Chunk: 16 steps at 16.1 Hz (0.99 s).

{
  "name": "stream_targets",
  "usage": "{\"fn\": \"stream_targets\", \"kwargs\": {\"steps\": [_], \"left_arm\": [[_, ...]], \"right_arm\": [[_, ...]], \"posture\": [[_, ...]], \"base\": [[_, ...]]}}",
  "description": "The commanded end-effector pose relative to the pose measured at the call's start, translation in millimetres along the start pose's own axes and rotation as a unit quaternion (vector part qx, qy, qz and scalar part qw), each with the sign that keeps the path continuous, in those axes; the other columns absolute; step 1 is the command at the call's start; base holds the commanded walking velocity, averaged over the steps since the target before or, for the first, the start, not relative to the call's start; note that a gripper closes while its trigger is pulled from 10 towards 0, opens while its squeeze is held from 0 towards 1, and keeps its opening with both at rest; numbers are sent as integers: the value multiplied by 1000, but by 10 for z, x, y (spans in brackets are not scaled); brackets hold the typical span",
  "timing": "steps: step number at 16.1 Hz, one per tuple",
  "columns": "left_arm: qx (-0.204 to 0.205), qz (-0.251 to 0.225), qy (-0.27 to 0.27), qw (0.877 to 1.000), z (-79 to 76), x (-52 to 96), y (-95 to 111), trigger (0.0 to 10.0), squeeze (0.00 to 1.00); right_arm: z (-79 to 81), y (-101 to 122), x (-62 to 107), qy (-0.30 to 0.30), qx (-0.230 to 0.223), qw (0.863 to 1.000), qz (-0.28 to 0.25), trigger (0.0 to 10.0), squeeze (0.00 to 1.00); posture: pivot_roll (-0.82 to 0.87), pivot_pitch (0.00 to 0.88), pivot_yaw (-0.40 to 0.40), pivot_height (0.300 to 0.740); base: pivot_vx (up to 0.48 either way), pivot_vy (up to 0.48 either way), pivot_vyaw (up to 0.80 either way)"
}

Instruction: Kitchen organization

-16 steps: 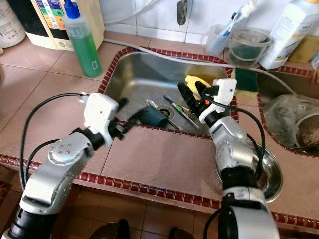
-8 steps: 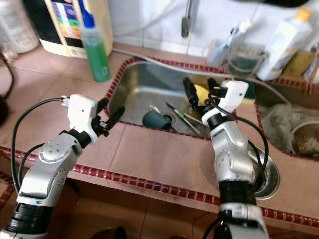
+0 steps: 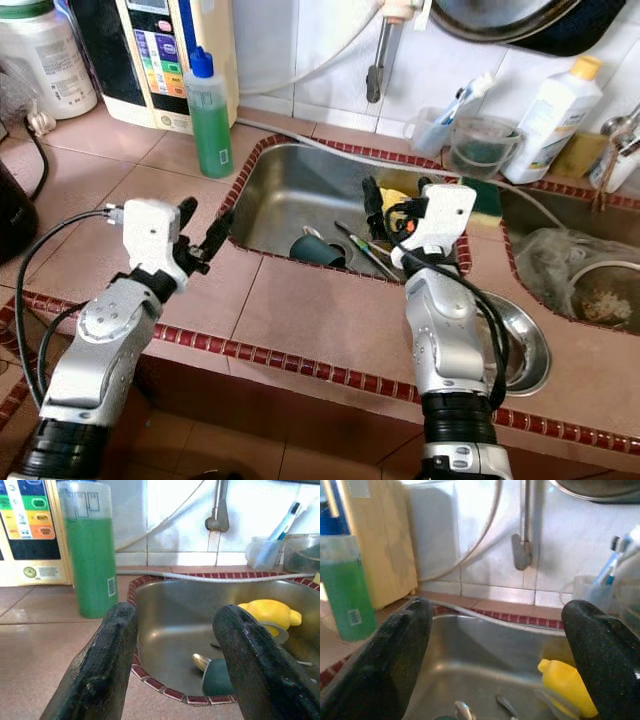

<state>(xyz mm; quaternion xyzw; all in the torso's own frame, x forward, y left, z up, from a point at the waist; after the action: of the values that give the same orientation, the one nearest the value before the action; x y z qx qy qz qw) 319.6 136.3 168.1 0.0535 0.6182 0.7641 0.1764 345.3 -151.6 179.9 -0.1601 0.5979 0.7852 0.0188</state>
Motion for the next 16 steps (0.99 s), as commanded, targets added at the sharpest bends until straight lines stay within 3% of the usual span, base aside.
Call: {"fn": "stream_targets", "kwargs": {"steps": [1,6,16], "left_arm": [[-6,-11,-2,1000,-18,-2,31,10000,0],[0,-25,2,1000,-16,8,55,10000,0],[9,-34,-22,999,-82,-33,94,10000,0]], "right_arm": [[38,12,17,10,10,1000,-2,10000,0],[164,-110,54,32,38,999,14,10000,0],[93,-107,82,31,63,997,20,10000,0]], "posture": [[14,7,-74,740],[27,0,-80,740],[10,0,-68,740]], "base": [[0,0,0],[0,-305,0],[0,-480,0]]}}
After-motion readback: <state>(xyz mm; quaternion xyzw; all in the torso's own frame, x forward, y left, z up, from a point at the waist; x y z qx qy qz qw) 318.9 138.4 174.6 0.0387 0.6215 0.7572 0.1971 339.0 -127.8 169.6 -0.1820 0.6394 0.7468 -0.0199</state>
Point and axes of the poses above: a point about 5 cm out from each wrist's last joint towards the gripper, its own x axis pointing back from the gripper into the wrist, its own y axis along the axis of the wrist's last joint, z = x × y, the point moved 1 cm from there along -x, pointing out of the wrist towards the gripper, and after that the axes turned 8 degrees about -x, right-handed, at the moved point
